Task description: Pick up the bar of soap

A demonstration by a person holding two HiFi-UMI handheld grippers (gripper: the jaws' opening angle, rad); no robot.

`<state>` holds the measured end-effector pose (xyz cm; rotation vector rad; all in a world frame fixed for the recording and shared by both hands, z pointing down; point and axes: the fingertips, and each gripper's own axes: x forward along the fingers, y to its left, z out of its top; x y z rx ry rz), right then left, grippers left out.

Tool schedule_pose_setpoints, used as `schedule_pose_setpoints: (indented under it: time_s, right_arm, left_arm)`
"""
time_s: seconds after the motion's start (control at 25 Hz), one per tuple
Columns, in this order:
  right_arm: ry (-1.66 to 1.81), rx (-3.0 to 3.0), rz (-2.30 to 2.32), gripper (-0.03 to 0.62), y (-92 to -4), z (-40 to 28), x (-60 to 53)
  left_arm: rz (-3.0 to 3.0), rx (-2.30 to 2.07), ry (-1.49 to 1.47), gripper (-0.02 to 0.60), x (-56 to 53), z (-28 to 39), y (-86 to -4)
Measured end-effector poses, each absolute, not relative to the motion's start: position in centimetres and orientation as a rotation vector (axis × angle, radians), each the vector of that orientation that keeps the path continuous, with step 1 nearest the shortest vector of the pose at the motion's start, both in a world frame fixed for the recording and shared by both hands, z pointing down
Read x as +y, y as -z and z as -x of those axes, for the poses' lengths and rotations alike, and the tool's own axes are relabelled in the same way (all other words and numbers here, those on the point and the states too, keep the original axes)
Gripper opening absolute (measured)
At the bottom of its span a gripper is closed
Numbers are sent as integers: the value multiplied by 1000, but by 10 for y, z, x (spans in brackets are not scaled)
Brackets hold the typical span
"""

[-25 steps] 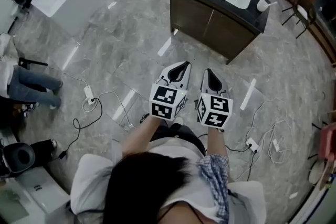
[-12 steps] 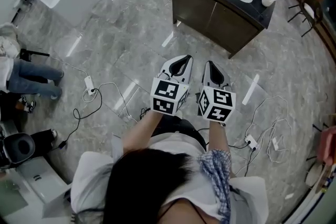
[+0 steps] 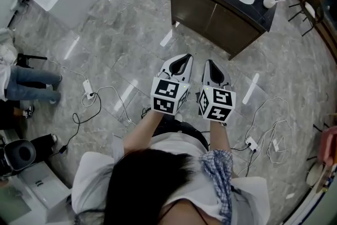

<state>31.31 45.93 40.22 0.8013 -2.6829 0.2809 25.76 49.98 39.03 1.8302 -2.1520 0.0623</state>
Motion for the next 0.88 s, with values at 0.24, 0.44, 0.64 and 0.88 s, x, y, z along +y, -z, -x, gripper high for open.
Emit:
schedule_pose_setpoints:
  time_s: [0.24,0.44,0.64,0.88]
  right_arm:
    - [-265,-2670,-799,14,-407,-282,433]
    - [-250,-2672,-806,14,-405,-246,403]
    - [-239,-2663,-804,14,-407,-203,379]
    - [-223,-2660,-814,14,-395,-164,353]
  left_arm:
    - [-1846,-2131,-55,11,468,-229,-396]
    - [-1855,-2135,-87,11,443,-194,-400]
    - [-1846,-2085,-67,11,417,-158,-404]
    - [-1864,-2111,-44,11,390,-118,-388]
